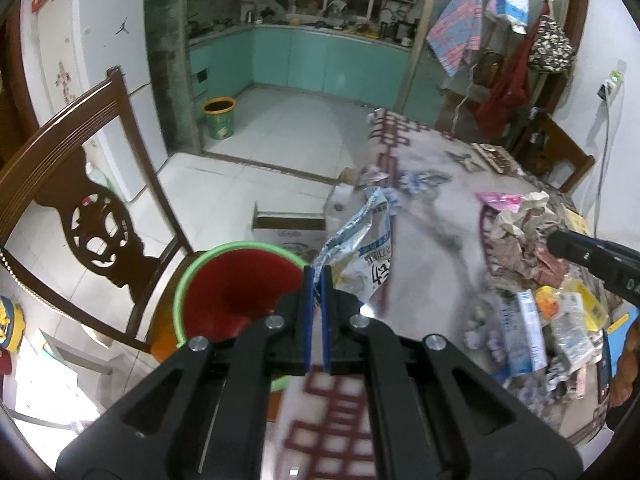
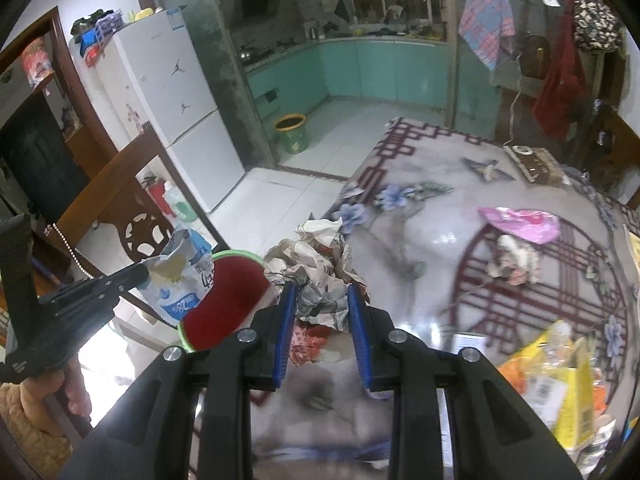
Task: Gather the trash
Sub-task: 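Carry both items to the red bucket while the right gripper releases the paper inside, then open the left gripper to drop the clear wrapper into the bucket, then return the left gripper to the table while the right gripper grasps the orange snack bag, then grasp the crumpled white tissue with the left gripper, then carry the tissue and orange bag to the bucket while the right gripper releases the bag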
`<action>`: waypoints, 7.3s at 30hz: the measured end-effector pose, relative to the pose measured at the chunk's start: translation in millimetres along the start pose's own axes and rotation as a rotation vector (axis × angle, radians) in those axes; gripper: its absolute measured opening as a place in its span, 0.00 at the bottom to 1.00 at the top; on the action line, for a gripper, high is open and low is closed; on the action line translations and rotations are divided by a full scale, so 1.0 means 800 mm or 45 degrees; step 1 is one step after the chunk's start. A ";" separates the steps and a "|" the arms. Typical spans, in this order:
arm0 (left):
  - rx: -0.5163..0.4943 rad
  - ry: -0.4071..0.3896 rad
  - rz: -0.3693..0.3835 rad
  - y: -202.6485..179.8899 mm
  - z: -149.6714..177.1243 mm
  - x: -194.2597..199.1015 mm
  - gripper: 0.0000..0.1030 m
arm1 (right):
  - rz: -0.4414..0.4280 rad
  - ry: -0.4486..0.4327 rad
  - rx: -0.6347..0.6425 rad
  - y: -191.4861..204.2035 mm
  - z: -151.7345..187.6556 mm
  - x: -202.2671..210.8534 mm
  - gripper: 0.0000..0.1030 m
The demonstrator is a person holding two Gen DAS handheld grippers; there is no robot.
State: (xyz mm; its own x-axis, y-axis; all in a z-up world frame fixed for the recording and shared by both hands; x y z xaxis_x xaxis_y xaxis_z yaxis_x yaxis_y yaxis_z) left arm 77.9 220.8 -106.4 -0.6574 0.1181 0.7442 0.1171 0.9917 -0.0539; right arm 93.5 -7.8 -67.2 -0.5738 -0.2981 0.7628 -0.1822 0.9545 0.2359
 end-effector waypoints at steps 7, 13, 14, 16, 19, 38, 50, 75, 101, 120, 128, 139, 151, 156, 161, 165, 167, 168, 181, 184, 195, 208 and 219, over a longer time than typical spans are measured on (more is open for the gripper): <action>0.030 0.073 -0.060 0.073 0.012 -0.030 0.03 | -0.063 0.119 0.013 0.066 0.008 -0.080 0.26; 0.052 0.136 -0.086 0.119 0.022 -0.056 0.03 | -0.098 0.221 0.058 0.113 0.020 -0.147 0.27; 0.053 0.143 -0.087 0.123 0.022 -0.059 0.03 | -0.102 0.234 0.063 0.121 0.021 -0.157 0.31; 0.055 0.156 -0.089 0.132 0.023 -0.065 0.03 | -0.103 0.237 0.067 0.132 0.020 -0.170 0.48; 0.060 0.175 -0.087 0.142 0.022 -0.076 0.03 | -0.101 0.201 0.052 0.141 0.016 -0.175 0.68; 0.020 0.199 -0.069 0.132 0.023 -0.114 0.32 | 0.079 0.090 0.022 0.109 0.021 -0.110 0.73; -0.036 0.144 -0.044 0.072 0.016 -0.080 0.32 | 0.088 0.012 -0.039 0.066 0.034 -0.054 0.73; -0.202 0.072 0.114 -0.212 0.012 -0.019 0.36 | 0.241 -0.126 -0.235 -0.208 0.074 0.110 0.74; -0.331 0.122 0.251 -0.371 -0.010 -0.044 0.42 | 0.393 0.195 -0.505 -0.453 0.162 0.069 0.74; -0.422 0.232 0.372 -0.468 -0.091 -0.213 0.59 | 0.347 0.101 -0.602 -0.514 0.103 0.046 0.47; -0.436 0.298 0.421 -0.501 -0.098 -0.288 0.60 | 0.316 0.025 -0.658 -0.523 0.080 0.046 0.47; -0.369 0.358 0.439 -0.499 -0.098 -0.309 0.28 | 0.313 0.036 -0.659 -0.513 0.085 0.044 0.46; -0.355 0.172 0.422 -0.442 -0.092 -0.161 0.28 | 0.308 -0.078 -0.570 -0.458 0.061 0.094 0.46; -0.344 0.123 0.387 -0.410 -0.071 -0.112 0.29 | 0.314 -0.118 -0.524 -0.425 0.059 0.117 0.46; -0.306 0.071 0.345 -0.373 -0.056 -0.070 0.29 | 0.315 -0.164 -0.466 -0.391 0.049 0.138 0.46; -0.276 0.046 0.327 -0.354 -0.052 -0.052 0.29 | 0.310 -0.195 -0.418 -0.364 0.042 0.149 0.46; -0.263 0.039 0.314 -0.343 -0.048 -0.046 0.29 | 0.302 -0.203 -0.395 -0.351 0.039 0.150 0.46; -0.259 0.038 0.308 -0.339 -0.046 -0.044 0.29 | 0.299 -0.205 -0.388 -0.346 0.039 0.151 0.46; -0.176 0.029 0.199 -0.243 -0.026 -0.030 0.29 | 0.238 -0.186 -0.297 -0.267 0.028 0.123 0.46; -0.153 0.030 0.181 -0.220 -0.024 -0.029 0.29 | 0.225 -0.179 -0.268 -0.244 0.023 0.114 0.46; -0.084 0.079 0.103 -0.116 -0.011 -0.037 0.29 | 0.173 -0.116 -0.186 -0.157 0.004 0.060 0.46; 0.053 0.112 -0.015 0.027 0.005 -0.045 0.29 | -0.026 0.011 -0.076 -0.013 -0.002 -0.031 0.46; 0.104 0.154 -0.044 0.105 0.017 -0.059 0.29 | -0.203 0.123 0.004 0.112 -0.008 -0.124 0.46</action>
State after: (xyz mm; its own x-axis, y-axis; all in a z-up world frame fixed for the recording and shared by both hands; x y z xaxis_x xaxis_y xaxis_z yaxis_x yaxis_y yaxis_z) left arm 108.6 299.3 -155.0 -0.5646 0.0816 0.8213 0.0320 0.9965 -0.0770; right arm 139.5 107.4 -117.7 -0.4583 -0.4439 0.7700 -0.2676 0.8951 0.3567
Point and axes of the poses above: each gripper's, at about its wrist camera, not at the fingertips, and x roughly against the way its jaws point, y to its left, z to its underside, the point moved 3 cm from there along -x, roughly the way its jaws point, and after that the axes turned 6 degrees about -x, right-handed, at the moved point
